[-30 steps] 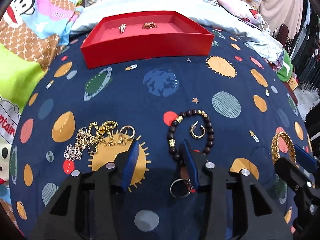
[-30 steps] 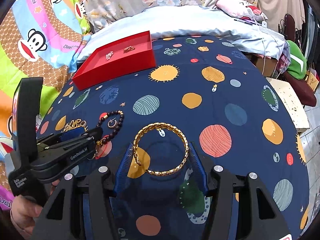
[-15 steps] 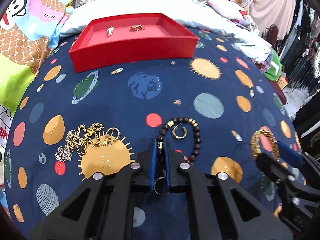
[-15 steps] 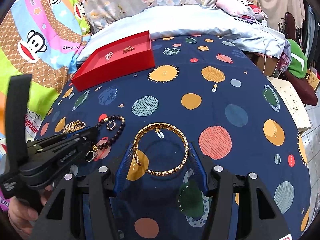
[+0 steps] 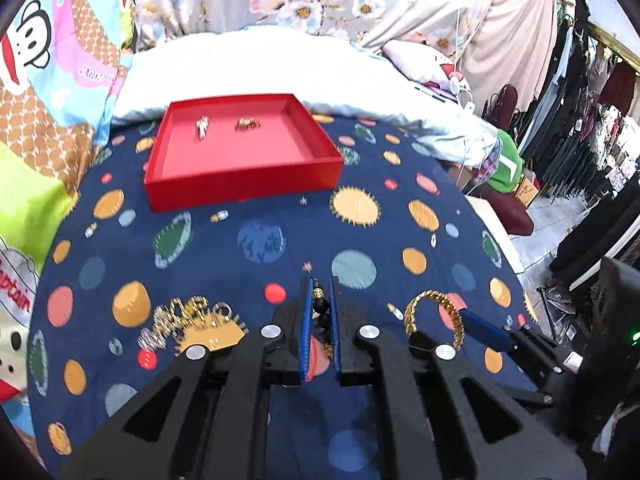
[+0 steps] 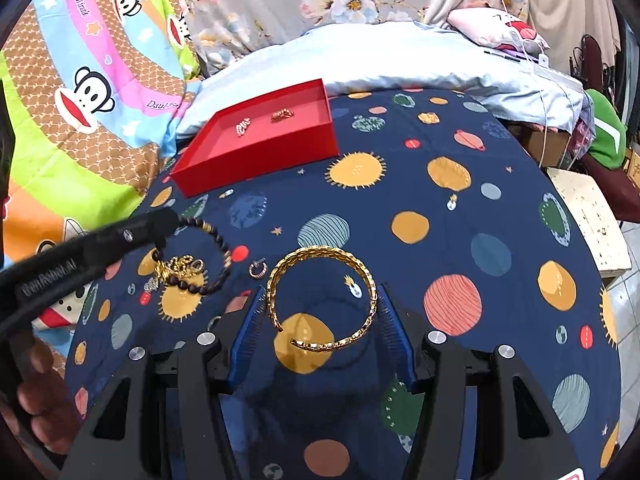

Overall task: Organize jewelry
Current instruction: 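Carry the beaded bracelet and gold bangle in both grippers into the red tray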

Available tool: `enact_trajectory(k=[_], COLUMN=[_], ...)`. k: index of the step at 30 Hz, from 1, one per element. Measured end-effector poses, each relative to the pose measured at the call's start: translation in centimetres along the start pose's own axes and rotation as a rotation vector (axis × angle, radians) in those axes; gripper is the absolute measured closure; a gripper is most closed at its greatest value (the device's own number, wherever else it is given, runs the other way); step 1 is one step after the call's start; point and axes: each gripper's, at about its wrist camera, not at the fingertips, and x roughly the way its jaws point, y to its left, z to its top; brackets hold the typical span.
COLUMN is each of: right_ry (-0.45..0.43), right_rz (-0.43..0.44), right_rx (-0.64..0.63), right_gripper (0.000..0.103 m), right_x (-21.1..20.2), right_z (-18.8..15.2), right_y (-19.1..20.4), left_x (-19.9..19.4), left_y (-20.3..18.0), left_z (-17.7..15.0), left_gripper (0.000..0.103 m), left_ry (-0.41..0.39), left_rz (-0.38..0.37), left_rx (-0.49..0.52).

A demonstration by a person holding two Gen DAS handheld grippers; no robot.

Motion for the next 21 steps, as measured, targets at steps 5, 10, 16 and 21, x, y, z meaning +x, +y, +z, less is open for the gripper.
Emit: enact_trajectory(k=[5,10,16,21], right_ry=[-0.015,-0.044,-0.060,-0.042], right_rz=[0.025,0.066,0.128,0.144], right_rx=[-0.027,-0.066,-0.089,-0.111], right_gripper=[0.048,0.048,0.048,0.048], right_x=[0.5,1.3,4.3,8.6], right_z=[1.8,5.6,12.1,17.3], right_y=[0.9,1.8,2.7,3.9], left_x=[-0.5,-0.5,1.4,4.3], left_y=[1.0,2.9,6.1,8.3], left_z=[2.4,5.8,11.4,15.3], left_gripper=[0.096,0.096,0.096,0.096], left_ry=[-0.034,-0.084,-0.135,-0.161], left_rz=[0.024,0.065,0.104,0.139], left_rx=[0.011,0.022,0.004,-0.011])
